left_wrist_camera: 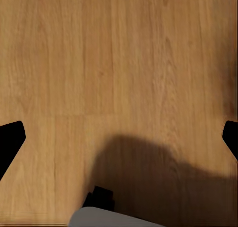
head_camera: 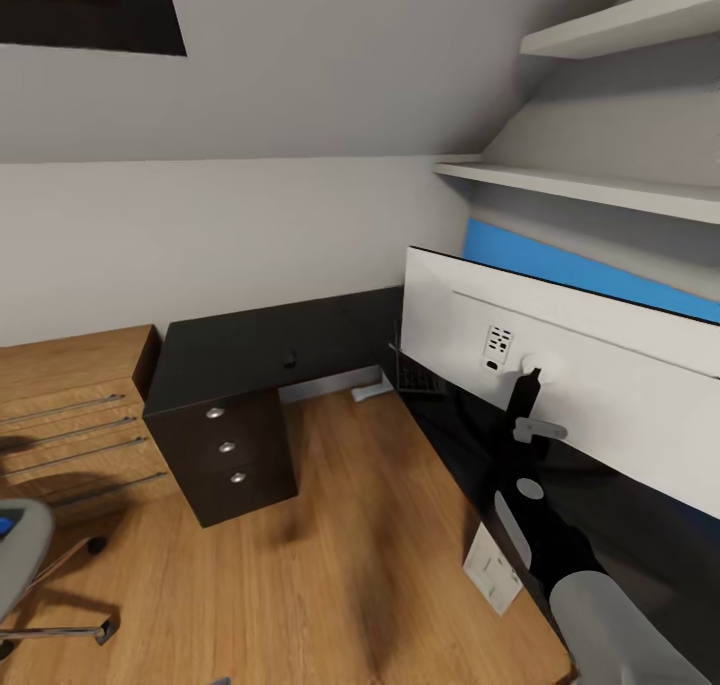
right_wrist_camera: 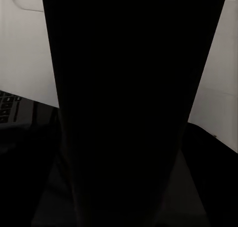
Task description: In the bedroom, organize the workspace by keeping the computer under the desk, ensuring the monitor is on the desk, placing the keyboard on the desk next to the monitor, placing the mouse on the desk next to the keyboard, moving the folder from the swivel chair onto the desk next to the mouse, stacking the notebook on top of the folder with the pen on top of the notebook, and positioning the swivel chair next to the desk.
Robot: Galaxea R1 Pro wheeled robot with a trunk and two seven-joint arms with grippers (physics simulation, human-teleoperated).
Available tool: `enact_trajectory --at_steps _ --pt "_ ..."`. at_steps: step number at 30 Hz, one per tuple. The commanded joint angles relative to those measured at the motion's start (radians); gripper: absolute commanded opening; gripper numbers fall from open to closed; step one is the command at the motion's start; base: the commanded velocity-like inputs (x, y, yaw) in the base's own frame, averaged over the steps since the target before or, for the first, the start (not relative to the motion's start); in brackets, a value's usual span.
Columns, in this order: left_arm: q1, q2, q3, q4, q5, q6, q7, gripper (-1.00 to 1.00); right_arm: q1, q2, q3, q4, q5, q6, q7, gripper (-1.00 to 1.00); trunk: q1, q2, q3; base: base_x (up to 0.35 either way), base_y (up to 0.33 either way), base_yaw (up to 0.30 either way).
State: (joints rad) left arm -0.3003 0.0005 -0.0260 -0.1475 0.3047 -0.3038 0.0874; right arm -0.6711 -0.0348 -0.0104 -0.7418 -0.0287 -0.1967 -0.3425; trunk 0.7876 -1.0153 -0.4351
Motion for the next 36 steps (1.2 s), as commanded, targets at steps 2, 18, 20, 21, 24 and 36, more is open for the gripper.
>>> enact_trajectory --at_steps 2,18,20,21,24,36 --pt "0.000 0.000 -0.003 0.000 0.004 -0.003 0.003 1.00 -0.001 0.000 0.000 0.002 -0.010 -0.006 -0.003 -1.00 0.000 -0.001 -0.001 -0.173 -0.175 0.000" --pt "0.000 0.001 -0.003 0.000 0.004 -0.003 0.003 1.00 -0.001 0.000 0.000 0.001 -0.010 -0.004 -0.003 -1.00 0.000 -0.001 -0.001 -0.152 -0.121 0.000" --pt "0.000 0.001 -0.003 0.000 0.005 -0.003 0.003 1.00 -0.001 0.000 0.000 0.001 -0.010 -0.004 -0.003 -1.00 0.000 -0.001 -0.001 -0.072 -0.053 0.000" --pt "0.000 0.001 -0.003 0.000 0.004 -0.003 0.003 1.00 -0.001 0.000 0.000 0.001 -0.010 -0.004 -0.002 -1.00 0.000 -0.001 -0.001 -0.012 -0.009 0.000" --pt "0.000 0.001 -0.003 0.000 0.004 -0.003 0.004 1.00 -0.001 0.000 0.000 0.001 -0.010 -0.004 -0.001 -1.00 0.000 -0.001 -0.001 -0.004 -0.003 0.000" --pt "0.000 0.001 -0.003 0.000 0.005 -0.003 0.005 1.00 -0.001 0.002 0.000 -0.003 -0.012 -0.001 0.000 -1.00 0.000 -0.001 -0.002 0.000 0.000 0.023"
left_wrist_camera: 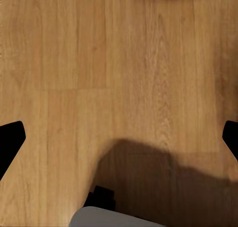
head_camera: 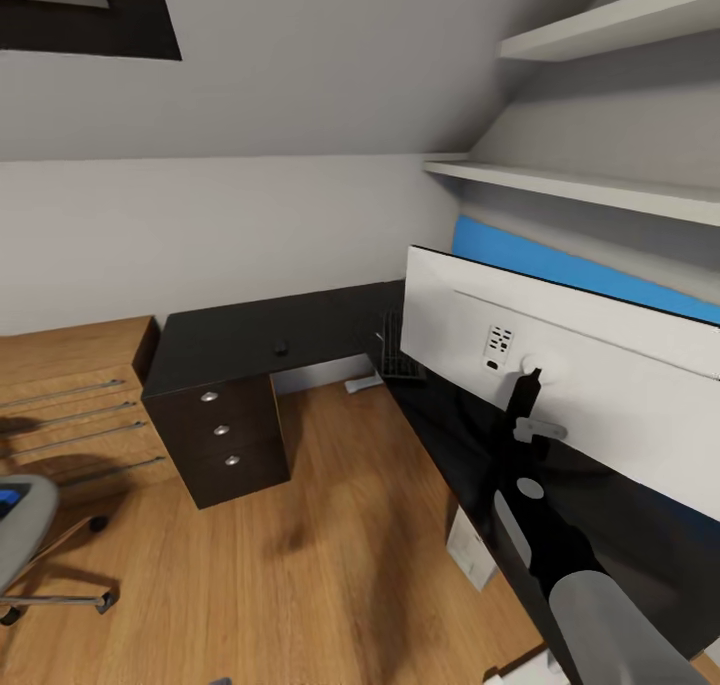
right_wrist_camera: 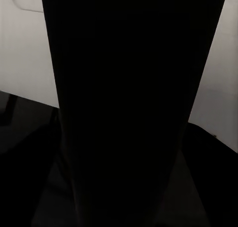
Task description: In the bedroom, organize the workspace by keeping the computer under the desk, ensuring the monitor is on the desk, placing the keyboard on the desk next to the monitor, placing the mouse on the desk next to the keyboard, moving the folder from the swivel chair onto the desk next to the mouse, stacking the notebook on top of the folder with the pen on top of the notebook, and positioning the swivel chair next to the desk.
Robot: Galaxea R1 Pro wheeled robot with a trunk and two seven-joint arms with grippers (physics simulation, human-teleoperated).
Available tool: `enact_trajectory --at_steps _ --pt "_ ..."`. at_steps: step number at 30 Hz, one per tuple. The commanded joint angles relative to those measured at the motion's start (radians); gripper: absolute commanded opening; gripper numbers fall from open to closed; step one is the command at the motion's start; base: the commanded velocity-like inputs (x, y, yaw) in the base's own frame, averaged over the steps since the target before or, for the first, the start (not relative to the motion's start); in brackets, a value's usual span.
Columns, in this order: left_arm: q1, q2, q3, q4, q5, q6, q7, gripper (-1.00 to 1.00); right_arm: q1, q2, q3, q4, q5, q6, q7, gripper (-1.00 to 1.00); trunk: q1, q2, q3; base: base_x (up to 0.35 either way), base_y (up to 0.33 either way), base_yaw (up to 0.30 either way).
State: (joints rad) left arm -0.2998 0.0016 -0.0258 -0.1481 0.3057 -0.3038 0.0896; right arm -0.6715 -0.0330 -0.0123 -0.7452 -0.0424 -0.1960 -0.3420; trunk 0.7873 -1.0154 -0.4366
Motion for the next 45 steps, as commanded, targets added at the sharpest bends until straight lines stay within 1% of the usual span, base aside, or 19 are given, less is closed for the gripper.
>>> enact_trajectory --at_steps 1,12,18,32,45 --pt "-0.001 0.000 -0.003 0.001 0.004 -0.003 0.002 1.00 0.000 0.000 0.002 0.000 0.001 -0.002 0.000 -1.00 0.000 -0.001 -0.002 0.000 0.000 0.145" --pt "-0.001 0.000 -0.003 0.001 0.004 -0.003 0.002 1.00 0.000 0.001 0.002 0.000 0.001 -0.002 0.000 -1.00 0.000 -0.001 -0.012 0.000 0.000 0.166" --pt "-0.001 0.000 -0.003 0.001 0.004 -0.003 0.002 1.00 0.000 0.001 0.002 0.000 0.001 -0.002 0.000 -1.00 0.000 -0.001 -0.014 -0.075 -0.095 0.053" --pt "-0.001 0.000 -0.003 0.001 0.004 -0.003 0.004 1.00 0.000 0.001 0.002 0.000 0.001 -0.003 -0.001 -1.00 0.000 -0.001 -0.014 -0.209 -0.216 0.002" --pt "-0.001 0.001 -0.003 0.001 0.004 -0.003 0.004 1.00 0.000 0.002 0.002 0.000 0.001 -0.002 0.000 -1.00 0.000 -0.001 -0.014 -0.274 -0.020 0.000"
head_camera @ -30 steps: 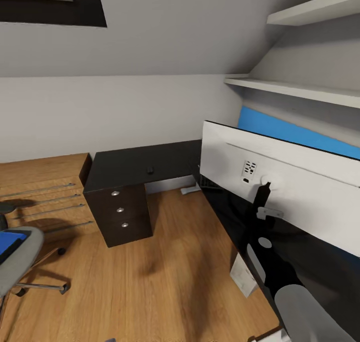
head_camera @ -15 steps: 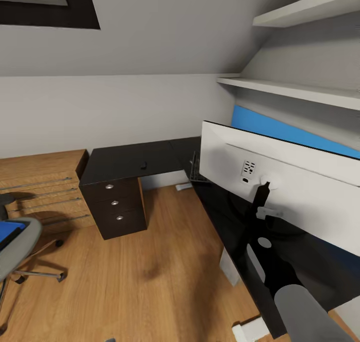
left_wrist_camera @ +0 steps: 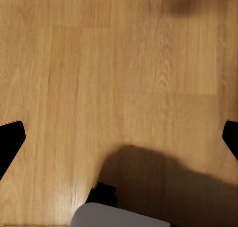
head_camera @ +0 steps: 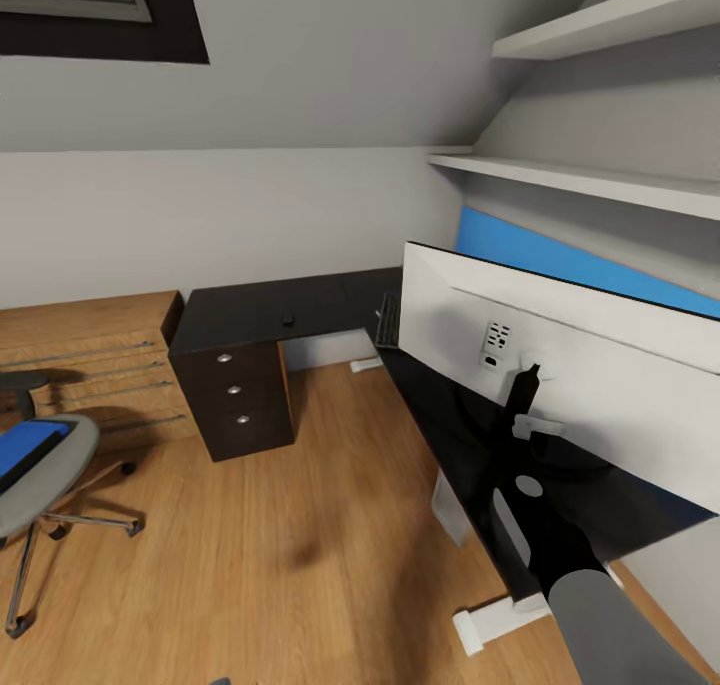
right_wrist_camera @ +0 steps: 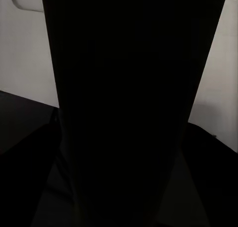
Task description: In the bedroom, organize the workspace by keeping the computer under the desk, ensuring the monitor is on the desk, placing the keyboard on the desk next to the monitor, placing the mouse on the desk next to the keyboard, moving the folder from the swivel chair onto the desk next to the mouse, stacking the notebook on top of the folder with the pen on top of the notebook, and positioning the swivel chair next to the desk.
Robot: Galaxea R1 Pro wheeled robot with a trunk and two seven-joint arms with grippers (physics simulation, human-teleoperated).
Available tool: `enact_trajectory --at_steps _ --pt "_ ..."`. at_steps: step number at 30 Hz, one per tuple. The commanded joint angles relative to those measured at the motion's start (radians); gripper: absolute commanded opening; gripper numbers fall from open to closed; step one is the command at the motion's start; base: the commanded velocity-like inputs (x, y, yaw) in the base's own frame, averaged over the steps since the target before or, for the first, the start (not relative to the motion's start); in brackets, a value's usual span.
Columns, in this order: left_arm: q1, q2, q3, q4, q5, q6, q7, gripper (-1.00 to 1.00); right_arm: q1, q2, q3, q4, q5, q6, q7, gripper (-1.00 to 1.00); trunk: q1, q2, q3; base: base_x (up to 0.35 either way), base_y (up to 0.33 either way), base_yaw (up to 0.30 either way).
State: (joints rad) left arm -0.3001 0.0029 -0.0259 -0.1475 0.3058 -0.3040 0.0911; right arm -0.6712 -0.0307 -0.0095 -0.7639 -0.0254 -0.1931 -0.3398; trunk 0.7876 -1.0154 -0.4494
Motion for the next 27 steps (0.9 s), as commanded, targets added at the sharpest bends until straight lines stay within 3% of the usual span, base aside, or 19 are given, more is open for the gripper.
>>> enact_trajectory --at_steps 1,27 --pt "-0.001 0.000 -0.003 0.000 0.004 -0.003 0.002 1.00 0.000 0.000 0.000 0.019 -0.016 -0.005 -0.002 -1.00 0.000 -0.001 -0.001 -0.150 -0.001 0.000" --pt "-0.001 0.002 -0.003 0.000 0.004 -0.003 0.002 1.00 0.001 -0.001 -0.001 0.018 -0.016 -0.006 -0.002 -1.00 0.000 -0.001 -0.001 -0.023 0.000 0.000"
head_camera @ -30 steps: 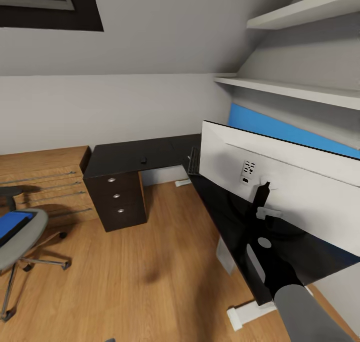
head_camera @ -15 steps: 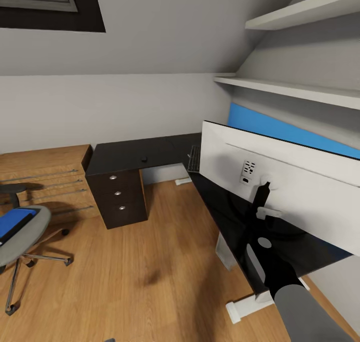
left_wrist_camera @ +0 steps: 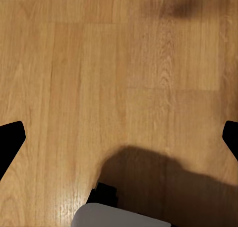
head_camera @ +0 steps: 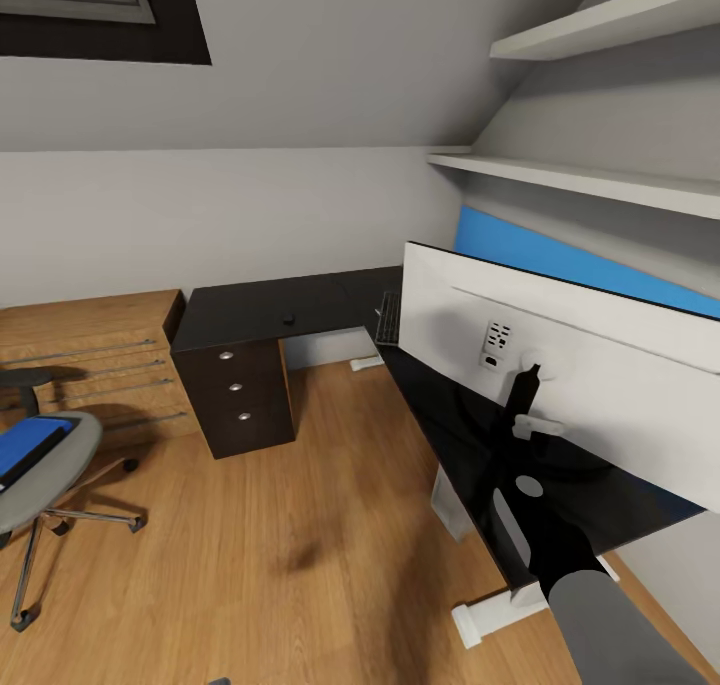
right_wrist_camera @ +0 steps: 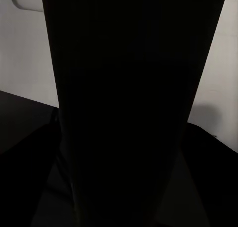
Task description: In the bedroom, organize the workspace by keeping the computer under the desk, ensuring the monitor is on the desk, placing the keyboard on the desk next to the monitor, placing the mouse on the desk next to the keyboard, moving the folder from the swivel chair onto the desk next to the mouse, stacking the notebook on top of the folder with the pen on top of the notebook, and positioning the swivel chair next to the desk.
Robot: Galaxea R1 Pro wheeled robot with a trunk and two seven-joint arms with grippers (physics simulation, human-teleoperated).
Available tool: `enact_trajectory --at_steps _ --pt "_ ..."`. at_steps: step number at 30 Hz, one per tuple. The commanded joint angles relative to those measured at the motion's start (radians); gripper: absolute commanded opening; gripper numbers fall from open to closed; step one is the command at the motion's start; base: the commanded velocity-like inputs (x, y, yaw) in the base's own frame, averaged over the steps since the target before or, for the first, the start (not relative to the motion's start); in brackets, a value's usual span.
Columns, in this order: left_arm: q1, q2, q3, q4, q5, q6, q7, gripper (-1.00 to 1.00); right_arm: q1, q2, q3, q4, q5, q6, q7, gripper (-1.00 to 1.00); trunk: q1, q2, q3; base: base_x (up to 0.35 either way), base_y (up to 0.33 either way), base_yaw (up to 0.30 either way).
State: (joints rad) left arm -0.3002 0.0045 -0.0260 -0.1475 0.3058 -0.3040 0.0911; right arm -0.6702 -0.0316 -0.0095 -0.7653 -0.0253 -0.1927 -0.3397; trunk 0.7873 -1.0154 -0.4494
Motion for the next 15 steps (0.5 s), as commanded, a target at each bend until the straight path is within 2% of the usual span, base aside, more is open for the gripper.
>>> enact_trajectory --at_steps 1,7,15 --pt "0.000 0.000 -0.003 0.000 0.004 -0.003 0.002 1.00 0.000 0.000 -0.001 0.020 -0.016 -0.006 -0.002 -1.00 0.000 -0.001 -0.001 0.000 0.000 0.000" --pt "0.000 0.000 -0.003 0.000 0.004 -0.003 0.002 1.00 0.000 0.003 0.000 0.020 -0.017 -0.007 -0.002 -1.00 0.000 -0.001 -0.001 0.000 0.000 0.008" --pt "0.000 0.000 -0.003 0.000 0.004 -0.003 0.002 1.00 0.000 0.004 0.000 0.020 -0.018 -0.007 -0.002 -1.00 0.000 -0.001 -0.001 0.000 0.000 0.157"
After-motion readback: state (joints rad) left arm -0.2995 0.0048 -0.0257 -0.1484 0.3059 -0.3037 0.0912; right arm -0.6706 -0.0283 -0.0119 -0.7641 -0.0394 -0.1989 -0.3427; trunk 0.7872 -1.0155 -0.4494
